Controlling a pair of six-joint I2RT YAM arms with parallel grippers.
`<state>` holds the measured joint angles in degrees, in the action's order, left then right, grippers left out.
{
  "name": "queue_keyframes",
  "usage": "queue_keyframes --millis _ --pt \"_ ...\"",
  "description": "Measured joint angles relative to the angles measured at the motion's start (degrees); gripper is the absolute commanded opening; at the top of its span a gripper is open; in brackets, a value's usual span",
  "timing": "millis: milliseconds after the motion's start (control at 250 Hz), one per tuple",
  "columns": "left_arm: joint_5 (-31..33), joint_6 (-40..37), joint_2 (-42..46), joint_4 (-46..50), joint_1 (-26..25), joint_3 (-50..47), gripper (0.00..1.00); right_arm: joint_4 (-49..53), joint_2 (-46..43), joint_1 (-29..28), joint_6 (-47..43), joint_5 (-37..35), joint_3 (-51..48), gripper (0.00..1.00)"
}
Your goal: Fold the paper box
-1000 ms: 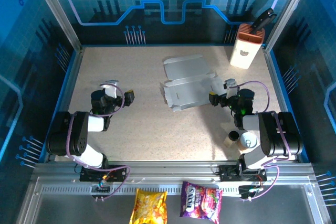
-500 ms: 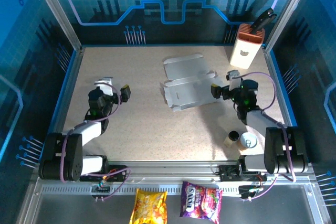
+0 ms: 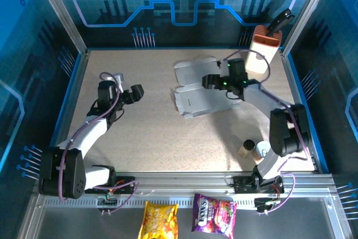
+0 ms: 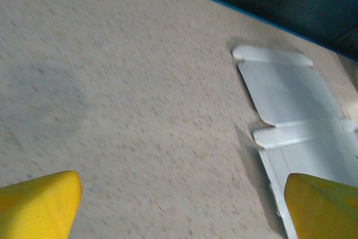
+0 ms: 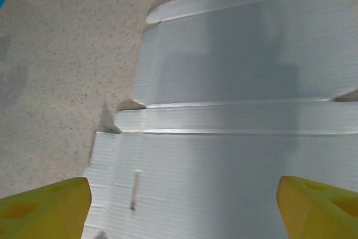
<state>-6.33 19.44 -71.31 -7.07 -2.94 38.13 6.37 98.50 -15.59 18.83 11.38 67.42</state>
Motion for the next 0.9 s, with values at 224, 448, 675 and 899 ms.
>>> queue_keyframes --millis 224,448,675,899 --pt "-4.44 1.68 -0.28 4.55 -2.99 0.42 0.94 5.46 11.65 -8.39 3.48 1.55 9.46 0.85" --pt "-6.75 3.06 -0.33 5.97 -4.59 0.42 0.94 8.2 17.51 -11.69 5.18 3.54 11.17 0.84" --pt "-8.13 3.17 -3.04 6.62 -5.49 2.54 0.94 10.62 19.21 -14.64 4.9 5.29 11.78 0.84" --pt "-9.01 3.15 -6.4 6.82 -7.13 5.92 0.94 11.91 17.97 -18.08 2.49 7.32 9.94 0.84"
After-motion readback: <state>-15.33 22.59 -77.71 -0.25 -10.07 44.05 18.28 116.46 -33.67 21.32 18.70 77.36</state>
